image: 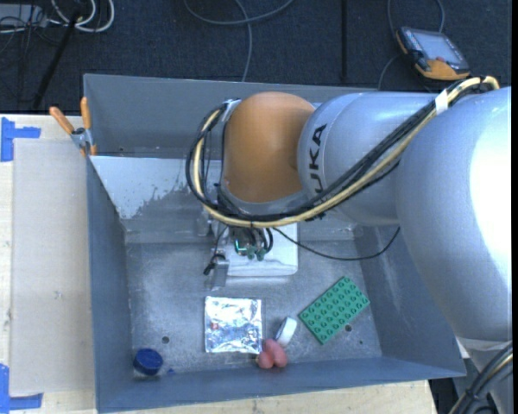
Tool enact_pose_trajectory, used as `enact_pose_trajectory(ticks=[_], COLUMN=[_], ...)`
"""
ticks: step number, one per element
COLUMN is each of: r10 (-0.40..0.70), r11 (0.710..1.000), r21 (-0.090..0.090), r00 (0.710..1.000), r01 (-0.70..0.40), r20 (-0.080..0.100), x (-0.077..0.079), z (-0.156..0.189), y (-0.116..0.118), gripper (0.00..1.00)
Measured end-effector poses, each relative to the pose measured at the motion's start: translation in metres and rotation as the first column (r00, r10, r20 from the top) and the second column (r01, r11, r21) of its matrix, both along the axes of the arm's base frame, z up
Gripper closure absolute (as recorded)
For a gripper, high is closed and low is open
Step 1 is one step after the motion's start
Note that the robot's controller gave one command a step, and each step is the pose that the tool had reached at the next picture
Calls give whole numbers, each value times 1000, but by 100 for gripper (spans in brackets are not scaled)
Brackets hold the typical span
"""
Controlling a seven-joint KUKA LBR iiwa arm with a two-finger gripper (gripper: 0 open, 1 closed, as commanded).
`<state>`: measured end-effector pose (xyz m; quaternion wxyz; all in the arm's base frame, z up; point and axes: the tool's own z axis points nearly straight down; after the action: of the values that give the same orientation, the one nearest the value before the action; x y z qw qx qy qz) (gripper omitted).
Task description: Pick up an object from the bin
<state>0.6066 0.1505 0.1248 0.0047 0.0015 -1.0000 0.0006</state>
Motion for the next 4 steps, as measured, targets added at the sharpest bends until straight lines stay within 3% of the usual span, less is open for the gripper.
enact_pose_trajectory(ticks=[1,2,3,4], r10=[90,73,59,54], r11=[996,997,998,999], r21=[-1,2,0,0], r00=[996,997,998,999], r01=[-90,-73,-59,-54], r20=[1,5,4,3], x=[-52,-96,-117,-116], z=[-58,-55,-56,-56], y=[-65,-21,-44,-44], gripper=[0,0,0,0])
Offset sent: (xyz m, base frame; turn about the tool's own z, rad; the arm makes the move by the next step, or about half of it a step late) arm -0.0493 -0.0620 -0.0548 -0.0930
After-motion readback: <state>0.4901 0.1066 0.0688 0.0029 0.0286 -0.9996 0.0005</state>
